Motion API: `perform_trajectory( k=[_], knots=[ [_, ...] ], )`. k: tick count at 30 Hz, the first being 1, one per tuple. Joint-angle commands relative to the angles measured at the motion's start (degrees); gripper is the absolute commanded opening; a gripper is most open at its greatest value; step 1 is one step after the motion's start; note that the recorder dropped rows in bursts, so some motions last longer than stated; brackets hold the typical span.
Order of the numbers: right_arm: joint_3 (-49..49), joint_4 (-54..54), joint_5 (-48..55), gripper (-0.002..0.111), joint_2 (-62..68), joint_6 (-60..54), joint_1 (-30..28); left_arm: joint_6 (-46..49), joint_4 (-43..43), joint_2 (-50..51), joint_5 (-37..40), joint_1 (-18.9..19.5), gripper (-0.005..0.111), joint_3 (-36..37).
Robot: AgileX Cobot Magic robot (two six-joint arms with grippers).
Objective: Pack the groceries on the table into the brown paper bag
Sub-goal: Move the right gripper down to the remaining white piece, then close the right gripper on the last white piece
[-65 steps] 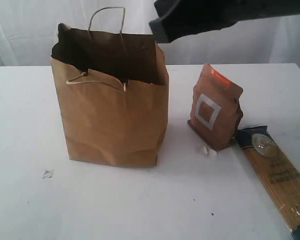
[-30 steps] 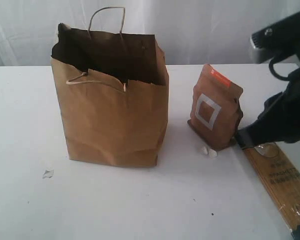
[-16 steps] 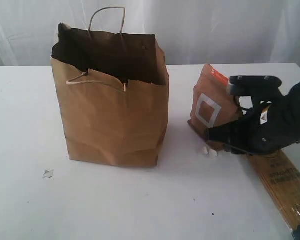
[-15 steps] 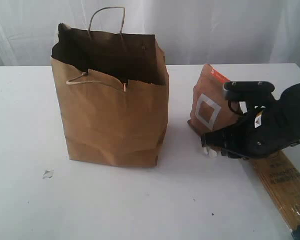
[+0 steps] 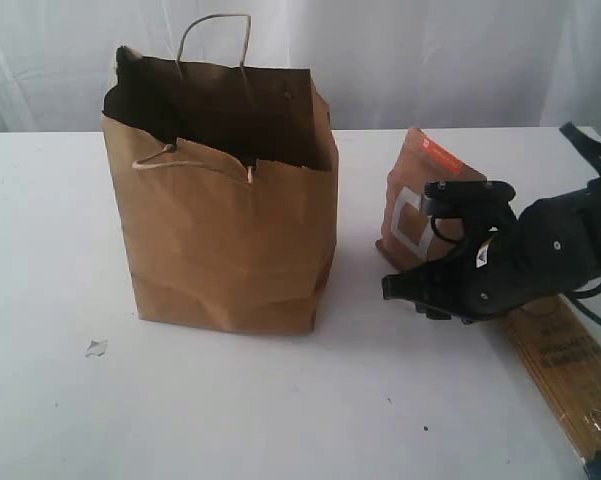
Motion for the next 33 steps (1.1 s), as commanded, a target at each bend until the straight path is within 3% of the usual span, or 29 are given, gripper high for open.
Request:
perform_trajectory(
  k=[1, 29, 33],
  knots=[
    [-1.7, 0.1, -1.6, 0.040, 2.7, -0.8, -0.4, 0.0, -0.4, -0.3, -0.2, 0.0, 0.000, 0.2],
    [-3.8, -0.7, -5.4, 0.039, 9.0, -3.1, -1.7, 0.0, -0.4, -0.3, -0.2, 0.0, 0.000, 0.2],
    [-3.8, -1.5, -4.7, 0.030, 9.0, -3.1, -2.1, 0.0, -0.4, -0.3, -0.2, 0.0, 0.000, 0.2]
  ],
)
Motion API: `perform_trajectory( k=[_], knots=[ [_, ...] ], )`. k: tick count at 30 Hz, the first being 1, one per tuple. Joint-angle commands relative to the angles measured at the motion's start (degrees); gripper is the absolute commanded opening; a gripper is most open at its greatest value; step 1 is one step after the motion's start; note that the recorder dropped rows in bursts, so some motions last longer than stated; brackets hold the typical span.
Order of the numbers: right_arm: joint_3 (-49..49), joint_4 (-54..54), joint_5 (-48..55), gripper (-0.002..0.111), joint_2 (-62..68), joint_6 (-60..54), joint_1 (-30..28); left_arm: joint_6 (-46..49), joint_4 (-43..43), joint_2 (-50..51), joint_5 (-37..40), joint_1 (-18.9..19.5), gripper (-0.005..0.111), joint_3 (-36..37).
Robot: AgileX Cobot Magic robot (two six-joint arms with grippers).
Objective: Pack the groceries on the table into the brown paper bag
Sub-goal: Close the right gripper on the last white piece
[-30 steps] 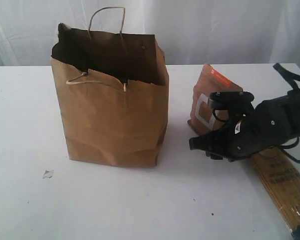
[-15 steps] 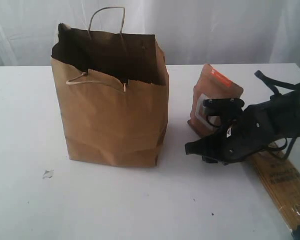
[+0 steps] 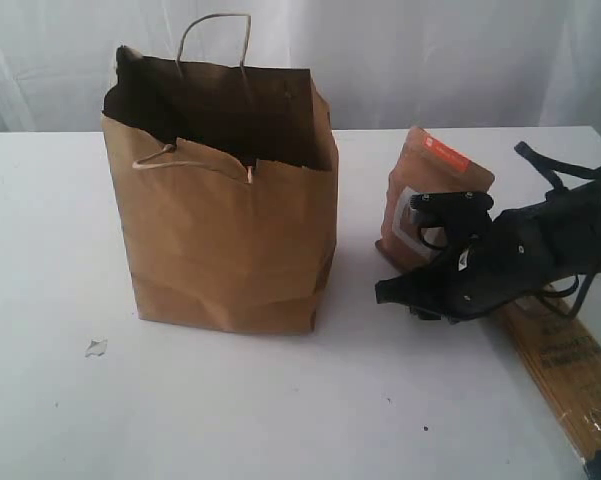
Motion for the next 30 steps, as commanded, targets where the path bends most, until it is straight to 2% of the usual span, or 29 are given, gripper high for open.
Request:
perform_trajectory(
  k=[1, 13, 30],
  knots=[
    [-0.2, -1.3, 0.0, 0.026, 0.0, -0.7, -0.7, 0.0, -0.4, -0.3, -0.2, 0.0, 0.000, 0.2],
    [0.0, -1.3, 2.2, 0.000, 0.0, -0.8, -0.7, 0.0, -0.4, -0.3, -0.2, 0.0, 0.000, 0.2],
    [2.9, -0.9, 7.5, 0.000, -8.0, -0.7, 1.6, 0.0, -0.4, -0.3, -0.2, 0.0, 0.000, 0.2]
  ],
)
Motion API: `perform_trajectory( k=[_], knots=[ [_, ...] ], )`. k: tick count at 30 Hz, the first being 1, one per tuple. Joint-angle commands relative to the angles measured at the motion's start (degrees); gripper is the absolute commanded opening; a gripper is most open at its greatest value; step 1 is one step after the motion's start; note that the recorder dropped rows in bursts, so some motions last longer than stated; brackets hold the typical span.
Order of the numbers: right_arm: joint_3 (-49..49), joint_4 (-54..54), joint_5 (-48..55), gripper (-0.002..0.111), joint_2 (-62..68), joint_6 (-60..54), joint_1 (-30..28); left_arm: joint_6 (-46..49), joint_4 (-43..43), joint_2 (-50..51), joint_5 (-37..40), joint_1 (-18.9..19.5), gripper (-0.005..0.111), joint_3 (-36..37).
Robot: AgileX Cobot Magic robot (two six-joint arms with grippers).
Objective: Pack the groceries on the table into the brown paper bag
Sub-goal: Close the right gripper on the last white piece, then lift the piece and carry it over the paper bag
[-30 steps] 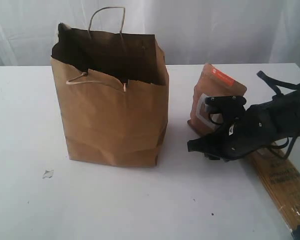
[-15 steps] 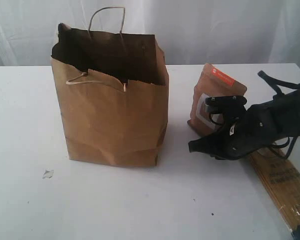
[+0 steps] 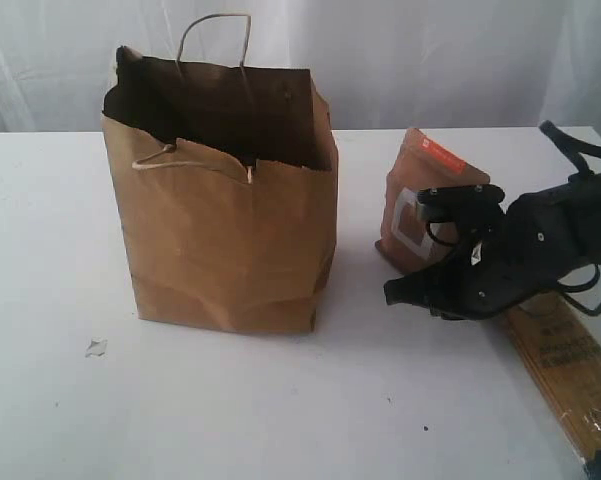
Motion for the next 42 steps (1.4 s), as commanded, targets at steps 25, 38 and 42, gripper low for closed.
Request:
perform_trajectory(
  k=[25, 38, 42],
  knots=[
    [-1.8, 1.9, 2.0, 0.000, -30.9, -4.9, 13.0, 0.0, -0.4, -0.3, -0.2, 0.0, 0.000, 0.2],
    [-15.3, 0.9, 4.3, 0.000, -28.5, -9.5, 17.3, 0.0, -0.4, -0.3, -0.2, 0.0, 0.000, 0.2],
    [-19.3, 0.8, 6.1, 0.000, -25.3, -9.5, 18.2, 0.0, -0.4, -0.3, -0.2, 0.0, 0.000, 0.2]
  ],
)
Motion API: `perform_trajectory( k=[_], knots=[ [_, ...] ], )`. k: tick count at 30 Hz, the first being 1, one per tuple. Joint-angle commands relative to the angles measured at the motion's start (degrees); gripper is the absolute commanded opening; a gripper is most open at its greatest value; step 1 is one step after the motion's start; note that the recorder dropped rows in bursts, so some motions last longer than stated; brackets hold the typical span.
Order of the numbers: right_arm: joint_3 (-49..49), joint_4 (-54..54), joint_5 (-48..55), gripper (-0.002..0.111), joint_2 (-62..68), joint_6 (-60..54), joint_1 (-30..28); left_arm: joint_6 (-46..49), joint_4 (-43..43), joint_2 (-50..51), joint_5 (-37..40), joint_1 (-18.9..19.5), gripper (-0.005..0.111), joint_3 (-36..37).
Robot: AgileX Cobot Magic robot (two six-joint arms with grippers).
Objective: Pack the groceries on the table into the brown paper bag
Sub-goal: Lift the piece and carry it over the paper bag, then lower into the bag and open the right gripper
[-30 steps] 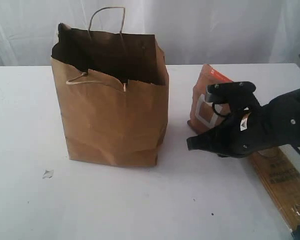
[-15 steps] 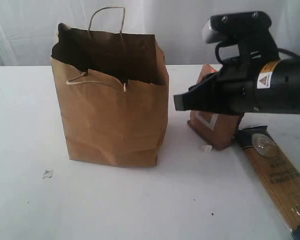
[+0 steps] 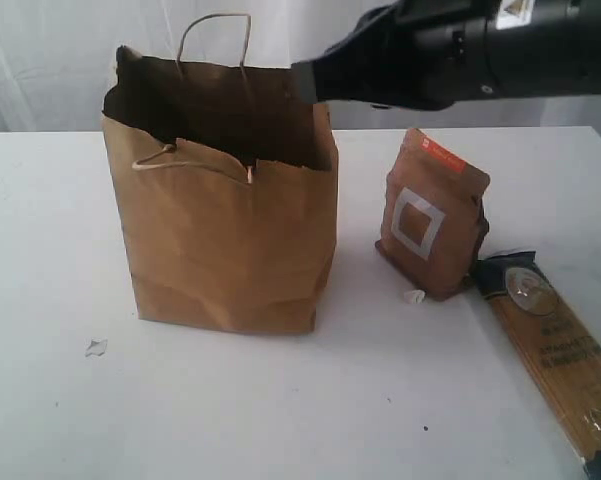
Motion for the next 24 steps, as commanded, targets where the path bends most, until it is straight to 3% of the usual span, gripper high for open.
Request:
perform_trajectory(
  k=[1, 18, 24],
  knots=[
    [-4.7, -0.7, 2.8, 0.000, 4.1, -0.7, 1.0, 0.0, -0.4, -0.3, -0.2, 0.0, 0.000, 0.2],
    [-19.0, 0.7, 19.4, 0.000, 18.2, -5.8, 2.7, 0.0, -0.4, -0.3, -0.2, 0.0, 0.000, 0.2],
    [-21.3, 0.7, 20.0, 0.000, 21.1, -6.2, 2.8, 0.0, -0.4, -0.3, -0.2, 0.0, 0.000, 0.2]
  ],
)
